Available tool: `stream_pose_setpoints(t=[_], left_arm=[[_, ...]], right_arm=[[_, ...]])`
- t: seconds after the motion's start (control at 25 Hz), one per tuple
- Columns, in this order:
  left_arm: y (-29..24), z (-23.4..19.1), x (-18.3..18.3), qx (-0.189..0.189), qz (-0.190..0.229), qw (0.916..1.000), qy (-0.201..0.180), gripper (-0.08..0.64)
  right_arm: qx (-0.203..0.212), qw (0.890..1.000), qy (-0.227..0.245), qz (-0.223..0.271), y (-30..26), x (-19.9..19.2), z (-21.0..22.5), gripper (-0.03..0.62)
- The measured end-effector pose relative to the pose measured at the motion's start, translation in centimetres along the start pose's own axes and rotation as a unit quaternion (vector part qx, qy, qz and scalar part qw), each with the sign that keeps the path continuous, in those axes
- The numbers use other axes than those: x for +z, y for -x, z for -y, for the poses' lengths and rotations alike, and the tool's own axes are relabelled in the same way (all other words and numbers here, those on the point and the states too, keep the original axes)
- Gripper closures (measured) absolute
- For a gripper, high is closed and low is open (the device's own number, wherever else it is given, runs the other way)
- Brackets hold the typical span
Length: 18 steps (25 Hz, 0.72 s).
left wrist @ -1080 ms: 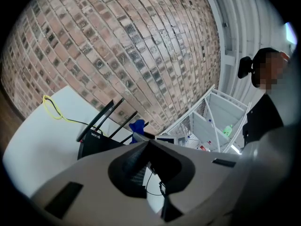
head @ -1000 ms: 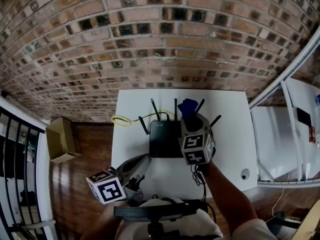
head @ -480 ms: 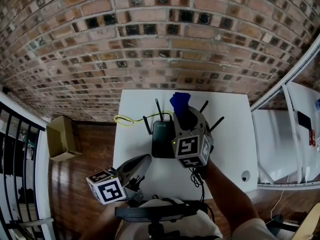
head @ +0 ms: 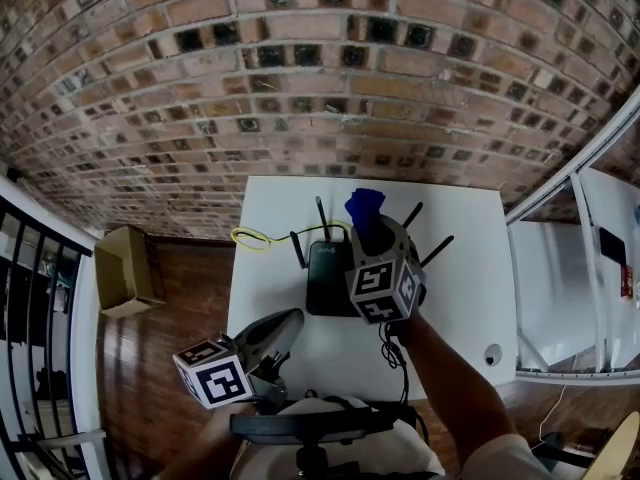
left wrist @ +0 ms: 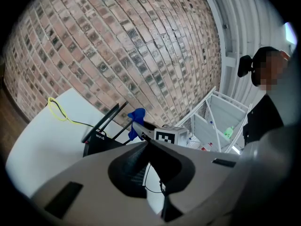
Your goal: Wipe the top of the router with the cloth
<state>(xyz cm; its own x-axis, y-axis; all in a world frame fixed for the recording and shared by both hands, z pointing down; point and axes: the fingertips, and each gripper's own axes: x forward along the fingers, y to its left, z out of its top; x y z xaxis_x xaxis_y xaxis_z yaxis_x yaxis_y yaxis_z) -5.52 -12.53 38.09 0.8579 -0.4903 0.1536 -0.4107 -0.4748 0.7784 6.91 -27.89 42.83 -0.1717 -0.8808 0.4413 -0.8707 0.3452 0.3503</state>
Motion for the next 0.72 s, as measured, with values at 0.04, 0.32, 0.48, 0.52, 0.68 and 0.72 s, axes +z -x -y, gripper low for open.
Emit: stream_pose_setpoints(t=[0.04, 0.32, 0.48, 0.52, 0.68, 0.72], left_arm=[[0.0, -0.1, 0.0, 0.000, 0.002, 1.0000, 0.000, 0.552], [-0.2, -0.2, 0.0, 0.005, 0.007, 1.0000, 0.004, 0.552], [-0.2, -0.4, -0.1, 0.010, 0.010, 0.9999, 0.006, 0.552], [-0.2, -0.5, -0.1, 0.012, 0.011, 0.9999, 0.006, 0.552], [-0.1, -0.9, -0.2, 0.022, 0.009, 0.9997, 0.009, 0.552], [-0.1, -1.1, -0.4, 0.026, 0.006, 0.9996, 0.012, 0.553]], right_arm=[[0.002, 1.000, 0.001, -0.004, -0.2, -0.4, -0.1, 0.446], [0.019, 0.999, -0.010, -0.039, -1.3, -3.3, -1.0, 0.446], [0.030, 0.998, -0.016, -0.059, -1.9, -4.9, -1.5, 0.446], [0.032, 0.997, -0.016, -0.063, -2.1, -5.2, -1.6, 0.446], [0.043, 0.995, -0.021, -0.084, -2.8, -6.6, -2.1, 0.446], [0.045, 0.995, -0.022, -0.089, -3.0, -7.0, -2.2, 0.446]])
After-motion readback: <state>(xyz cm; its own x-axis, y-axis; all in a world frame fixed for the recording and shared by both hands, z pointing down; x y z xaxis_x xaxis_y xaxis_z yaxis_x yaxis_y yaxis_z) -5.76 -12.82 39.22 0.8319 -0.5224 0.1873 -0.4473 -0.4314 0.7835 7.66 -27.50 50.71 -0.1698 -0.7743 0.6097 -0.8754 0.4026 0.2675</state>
